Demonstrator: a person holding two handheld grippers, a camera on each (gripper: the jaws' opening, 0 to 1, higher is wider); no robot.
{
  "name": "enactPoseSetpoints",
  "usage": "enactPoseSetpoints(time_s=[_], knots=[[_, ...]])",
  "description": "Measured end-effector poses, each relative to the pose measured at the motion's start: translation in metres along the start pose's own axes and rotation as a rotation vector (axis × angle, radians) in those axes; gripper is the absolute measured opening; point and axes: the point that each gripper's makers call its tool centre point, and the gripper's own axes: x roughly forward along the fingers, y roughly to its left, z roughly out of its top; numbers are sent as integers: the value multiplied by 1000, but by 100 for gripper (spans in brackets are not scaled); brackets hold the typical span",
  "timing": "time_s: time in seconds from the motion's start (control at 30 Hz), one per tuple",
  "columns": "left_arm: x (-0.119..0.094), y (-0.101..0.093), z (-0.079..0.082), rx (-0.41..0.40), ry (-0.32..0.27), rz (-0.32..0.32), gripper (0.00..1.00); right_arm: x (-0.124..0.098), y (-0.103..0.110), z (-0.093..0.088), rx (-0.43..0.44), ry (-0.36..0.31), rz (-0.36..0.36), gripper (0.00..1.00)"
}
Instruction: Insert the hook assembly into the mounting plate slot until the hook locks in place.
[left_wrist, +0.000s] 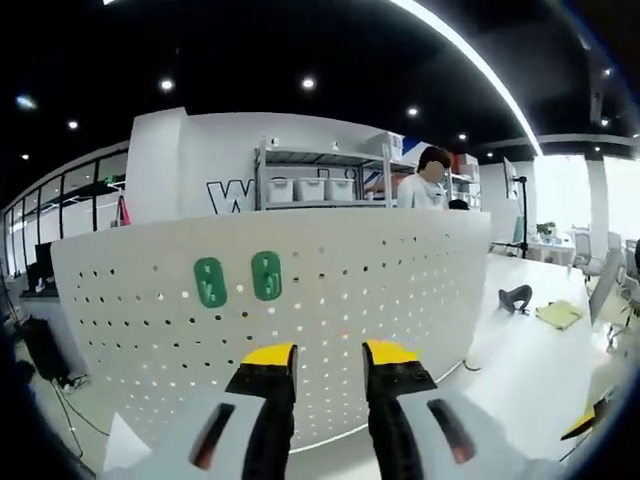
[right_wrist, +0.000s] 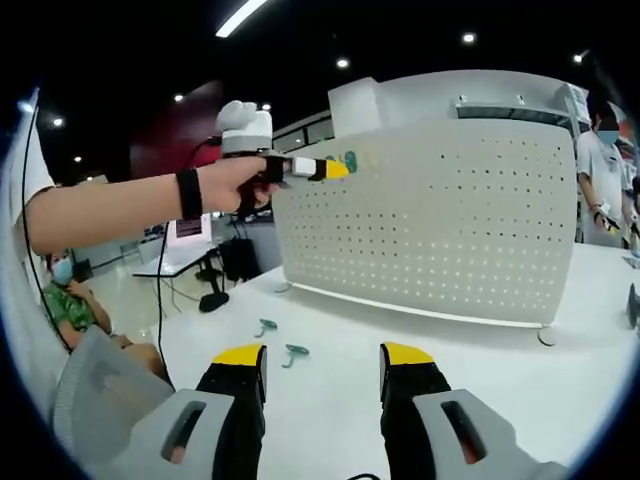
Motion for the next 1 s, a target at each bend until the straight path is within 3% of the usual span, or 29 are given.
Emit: enactPoseSetpoints(time_s=[0.37,0.67,1.0], knots=[[-18,-7,6,-50,-88,-75,32,2,4,2,-11,0,10,46],[-32,-9,-10,-77,-67,-130,30,2,9,1,-18,3,19,46],[-46,-4,-28,-85,-52,-145,30,5,13,0,-24,13,32,45]])
